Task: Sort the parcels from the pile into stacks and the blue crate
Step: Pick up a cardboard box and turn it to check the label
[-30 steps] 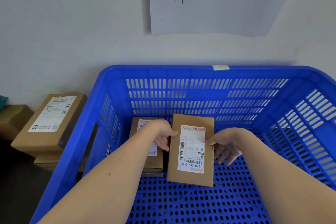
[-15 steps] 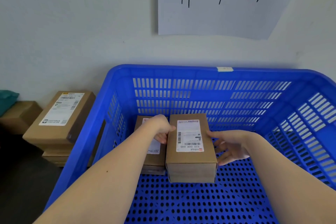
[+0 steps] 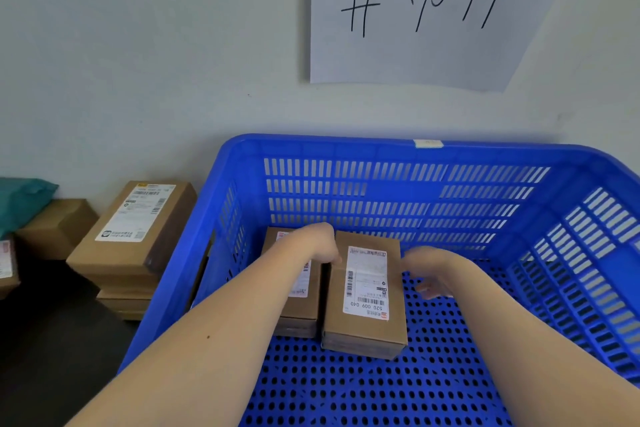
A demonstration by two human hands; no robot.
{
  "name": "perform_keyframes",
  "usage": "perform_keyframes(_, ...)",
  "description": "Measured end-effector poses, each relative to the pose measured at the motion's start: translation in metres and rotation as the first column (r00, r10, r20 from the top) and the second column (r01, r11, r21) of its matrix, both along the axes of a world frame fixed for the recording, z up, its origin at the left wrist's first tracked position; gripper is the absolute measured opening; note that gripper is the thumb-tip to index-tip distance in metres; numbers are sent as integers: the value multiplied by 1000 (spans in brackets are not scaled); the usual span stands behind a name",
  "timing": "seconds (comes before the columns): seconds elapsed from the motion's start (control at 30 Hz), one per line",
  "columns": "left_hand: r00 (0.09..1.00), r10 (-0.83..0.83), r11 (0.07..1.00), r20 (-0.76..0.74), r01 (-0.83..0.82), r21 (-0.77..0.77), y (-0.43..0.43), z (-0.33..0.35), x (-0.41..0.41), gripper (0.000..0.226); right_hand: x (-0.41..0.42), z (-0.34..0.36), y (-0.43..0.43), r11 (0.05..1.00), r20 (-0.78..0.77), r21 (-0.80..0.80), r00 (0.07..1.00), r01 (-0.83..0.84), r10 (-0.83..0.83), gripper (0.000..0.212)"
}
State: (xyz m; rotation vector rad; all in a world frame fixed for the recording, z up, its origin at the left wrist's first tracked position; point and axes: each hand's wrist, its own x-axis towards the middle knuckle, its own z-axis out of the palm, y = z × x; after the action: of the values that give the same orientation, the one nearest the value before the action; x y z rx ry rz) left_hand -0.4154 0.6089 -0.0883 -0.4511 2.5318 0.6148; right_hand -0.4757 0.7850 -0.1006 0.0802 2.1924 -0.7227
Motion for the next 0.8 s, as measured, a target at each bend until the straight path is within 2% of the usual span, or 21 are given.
perform_keyframes(0.1,994,-74,995,-83,68,-72,-3,19,5,37,7,23,-13,996,-179,16,980,-91,92,49)
perform_keyframes(0.23,963,-135,983,-232,101,-154,-6,47,20,27,25,62,-38,985,-402,-37,905,-170,141,35)
perform_keyframes(0.33,924,-132,978,-358,63,-198,-14,71,39,42,44,88,-57,972,-519,-57,839,-226,165,32)
perform_keyframes(0.43,873,-80,981,-480,-17,-194,-34,90,64,44,65,109,-75,962,-632,-88,760,-259,147,31)
perform_keyframes(0.57,805,-18,979,-593,-107,-175,-70,111,109,41,100,130,-112,944,-704,-152,702,-292,104,33)
perform_keyframes(0.8,759,43,966,-649,-197,-166,-127,126,183,40,166,148,-174,913,-749,-201,657,-355,91,36)
